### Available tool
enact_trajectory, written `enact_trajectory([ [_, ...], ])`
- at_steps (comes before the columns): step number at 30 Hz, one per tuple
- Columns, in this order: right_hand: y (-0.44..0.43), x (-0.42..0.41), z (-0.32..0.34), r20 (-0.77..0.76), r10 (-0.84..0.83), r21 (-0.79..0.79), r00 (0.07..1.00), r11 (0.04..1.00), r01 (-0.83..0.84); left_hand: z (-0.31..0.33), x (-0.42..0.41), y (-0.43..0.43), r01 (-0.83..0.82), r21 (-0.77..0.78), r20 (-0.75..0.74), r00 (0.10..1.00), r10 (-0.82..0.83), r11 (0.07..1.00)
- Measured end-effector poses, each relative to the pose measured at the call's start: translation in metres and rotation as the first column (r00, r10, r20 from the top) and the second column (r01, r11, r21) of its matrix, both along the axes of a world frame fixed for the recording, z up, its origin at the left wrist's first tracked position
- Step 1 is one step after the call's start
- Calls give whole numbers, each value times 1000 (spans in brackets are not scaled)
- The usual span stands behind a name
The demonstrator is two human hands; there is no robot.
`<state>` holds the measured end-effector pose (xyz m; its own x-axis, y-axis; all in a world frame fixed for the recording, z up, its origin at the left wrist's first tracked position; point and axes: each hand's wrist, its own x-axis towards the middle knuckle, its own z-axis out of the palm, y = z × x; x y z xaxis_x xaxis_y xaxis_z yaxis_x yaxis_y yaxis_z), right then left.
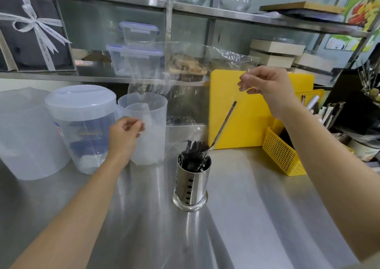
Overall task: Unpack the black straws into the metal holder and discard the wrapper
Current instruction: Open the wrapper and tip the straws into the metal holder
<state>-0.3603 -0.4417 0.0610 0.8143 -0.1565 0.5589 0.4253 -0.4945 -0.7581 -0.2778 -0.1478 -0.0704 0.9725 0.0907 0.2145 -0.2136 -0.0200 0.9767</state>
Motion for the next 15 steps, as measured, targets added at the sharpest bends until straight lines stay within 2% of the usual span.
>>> enact_trajectory([
  [2,2,3,-1,-7,-5,11,1000,1000,5,0,-1,1,25,10,-11,1000,-25,1000],
  [5,6,5,-7,-71,8,-77,997,997,-14,1,-1,3,31,15,-12,999,-31,999],
  [8,5,6,-10,-18,-16,-28,1000,999,16,8,-3,5,102,-29,-19,995,-103,994],
  [12,3,3,-10,58,-62,6,996,998,61,14,-1,3,32,-16,30,999,-32,999],
  [15,4,1,-8,123,-98,24,988,995,96,22,-4,-2,78,2,32,996,-78,997],
])
